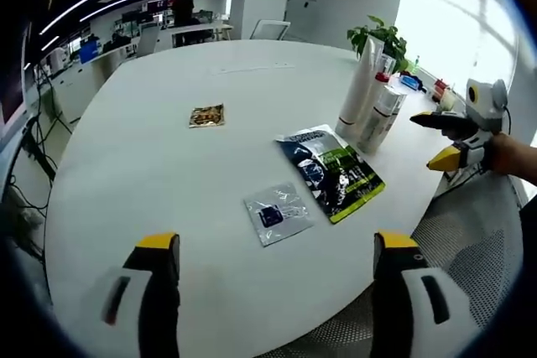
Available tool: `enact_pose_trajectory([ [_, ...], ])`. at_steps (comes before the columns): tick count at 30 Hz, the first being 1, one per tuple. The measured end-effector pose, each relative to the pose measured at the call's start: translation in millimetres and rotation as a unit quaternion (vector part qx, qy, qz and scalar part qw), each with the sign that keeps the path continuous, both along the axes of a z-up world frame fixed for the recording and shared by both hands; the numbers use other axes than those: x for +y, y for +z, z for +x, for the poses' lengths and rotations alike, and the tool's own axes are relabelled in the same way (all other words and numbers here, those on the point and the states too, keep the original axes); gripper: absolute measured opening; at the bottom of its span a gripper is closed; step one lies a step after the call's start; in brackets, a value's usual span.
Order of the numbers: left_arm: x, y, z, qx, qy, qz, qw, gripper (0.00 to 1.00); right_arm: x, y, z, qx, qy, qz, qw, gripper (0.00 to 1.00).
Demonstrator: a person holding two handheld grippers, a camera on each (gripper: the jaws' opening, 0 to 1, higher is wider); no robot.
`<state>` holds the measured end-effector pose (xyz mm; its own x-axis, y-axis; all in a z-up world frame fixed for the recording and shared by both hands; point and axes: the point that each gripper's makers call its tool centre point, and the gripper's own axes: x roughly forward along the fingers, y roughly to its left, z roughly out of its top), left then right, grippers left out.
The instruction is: Arrange the skincare products in the storage area until every visible bottle or jar stands upright without overlapping.
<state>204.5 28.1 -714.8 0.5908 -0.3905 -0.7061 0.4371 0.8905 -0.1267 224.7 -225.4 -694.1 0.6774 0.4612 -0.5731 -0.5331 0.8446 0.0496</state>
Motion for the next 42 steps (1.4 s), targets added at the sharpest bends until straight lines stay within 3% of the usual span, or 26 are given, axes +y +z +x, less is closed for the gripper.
enact_pose_trajectory([
  [14,1,-0.1,7.4,0.006,-0.009,0.01,0.9999,0.94,-1,1.9,1,-0.006,-0.005,-0.002,1.0,1.0],
  [42,0,5.6,64.9,0.011,-0.027,0.024,0.9993,0.93,-6,-0.5,4,0.0,-0.023,0.002,0.9997,0.98],
])
